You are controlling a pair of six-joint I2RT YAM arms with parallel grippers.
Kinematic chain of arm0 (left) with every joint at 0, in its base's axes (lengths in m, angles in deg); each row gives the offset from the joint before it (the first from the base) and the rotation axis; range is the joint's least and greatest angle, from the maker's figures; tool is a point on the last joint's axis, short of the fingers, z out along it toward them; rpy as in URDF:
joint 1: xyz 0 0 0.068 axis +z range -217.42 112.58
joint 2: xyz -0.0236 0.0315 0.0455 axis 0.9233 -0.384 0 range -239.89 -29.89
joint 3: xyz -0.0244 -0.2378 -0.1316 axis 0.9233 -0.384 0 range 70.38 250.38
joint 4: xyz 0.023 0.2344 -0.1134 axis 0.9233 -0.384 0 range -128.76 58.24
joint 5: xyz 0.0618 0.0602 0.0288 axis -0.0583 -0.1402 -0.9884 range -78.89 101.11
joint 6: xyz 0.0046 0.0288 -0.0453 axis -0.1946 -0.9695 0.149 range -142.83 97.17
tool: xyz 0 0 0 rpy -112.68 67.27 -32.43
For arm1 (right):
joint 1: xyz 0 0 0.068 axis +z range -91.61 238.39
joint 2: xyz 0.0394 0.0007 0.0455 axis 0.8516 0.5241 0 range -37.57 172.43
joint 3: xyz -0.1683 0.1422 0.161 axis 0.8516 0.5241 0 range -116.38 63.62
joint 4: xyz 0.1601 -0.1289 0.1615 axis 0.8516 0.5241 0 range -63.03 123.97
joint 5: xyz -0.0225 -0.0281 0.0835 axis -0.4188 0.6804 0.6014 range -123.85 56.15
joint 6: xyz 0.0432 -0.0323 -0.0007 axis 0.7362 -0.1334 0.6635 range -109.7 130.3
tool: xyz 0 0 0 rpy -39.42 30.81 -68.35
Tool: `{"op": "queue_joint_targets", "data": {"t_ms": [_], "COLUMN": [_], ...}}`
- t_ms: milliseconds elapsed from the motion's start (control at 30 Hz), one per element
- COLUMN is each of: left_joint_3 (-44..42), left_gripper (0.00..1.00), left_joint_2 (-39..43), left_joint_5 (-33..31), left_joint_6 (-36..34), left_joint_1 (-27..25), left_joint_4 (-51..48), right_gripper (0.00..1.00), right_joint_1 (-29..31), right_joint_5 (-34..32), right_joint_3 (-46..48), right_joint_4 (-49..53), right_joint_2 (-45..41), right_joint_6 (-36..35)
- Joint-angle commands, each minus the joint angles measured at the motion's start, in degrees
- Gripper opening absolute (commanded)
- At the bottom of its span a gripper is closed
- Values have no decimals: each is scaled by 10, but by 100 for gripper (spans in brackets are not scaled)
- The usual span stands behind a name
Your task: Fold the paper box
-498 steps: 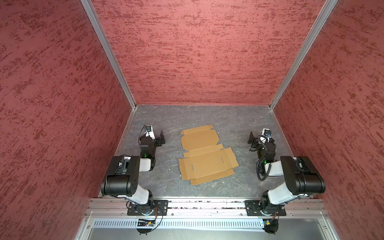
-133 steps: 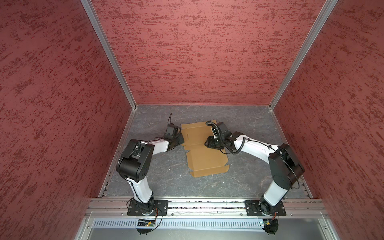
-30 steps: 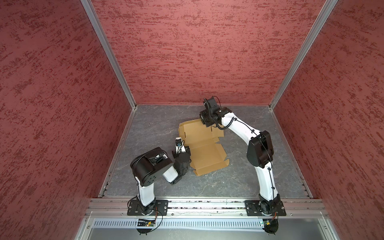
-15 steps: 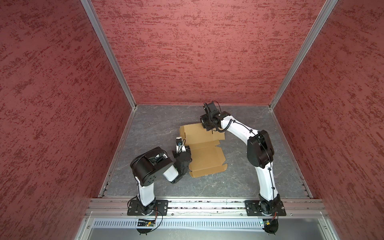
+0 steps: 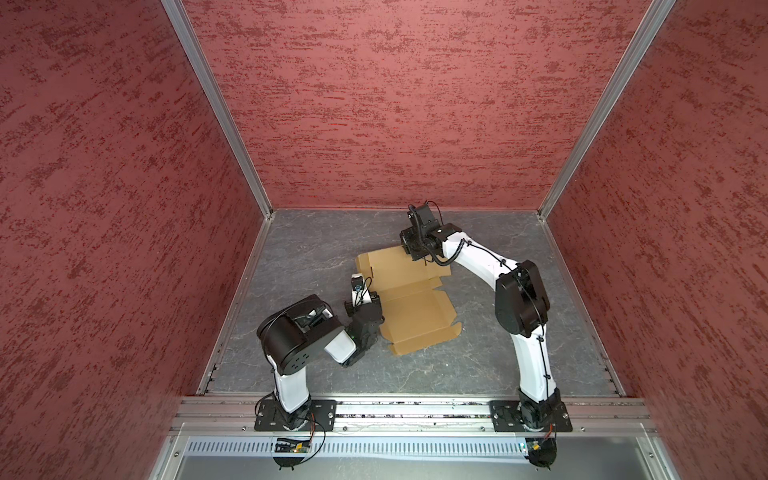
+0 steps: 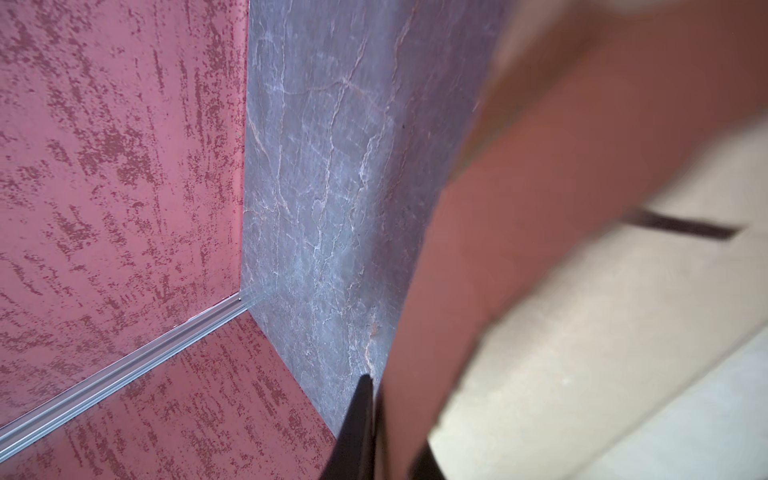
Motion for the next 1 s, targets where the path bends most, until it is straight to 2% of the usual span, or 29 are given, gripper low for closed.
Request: {"op": "queue_joint_targets", "data": {"t_ms": [0, 200, 367, 500, 700, 800, 900, 967], "left_joint_3": [-9, -22, -26, 3, 55, 77, 93, 103], "left_gripper": [28, 41, 49, 58, 67, 69, 70, 71], "left_joint_2": [27, 105, 223, 338, 450, 483, 490, 478], "left_joint_5": [-20, -31, -9, 57, 181, 258, 351, 391], "left_joint_6": [22, 65, 113, 170, 180, 187, 186, 180], "left_joint_1": [3, 2, 13, 51, 131, 181, 234, 258], "left_joint_4": [-19, -131, -283, -499, -711, -781, -813, -818], "right_gripper": [9, 8, 8, 8, 8, 8, 8, 8], "right_joint_1": [-6, -10, -11, -12, -15, -18, -21, -23], "right_joint_5": [-37, -28, -13, 11, 47, 61, 76, 84], "right_joint_3": [13, 65, 91, 124, 197, 232, 249, 255], "right_joint_4": [-36, -135, -189, -240, -324, -367, -388, -400], "right_joint_2": [-21, -30, -34, -44, -69, -81, -88, -91], "right_joint_6": [43, 62, 60, 57, 62, 72, 72, 69]}}
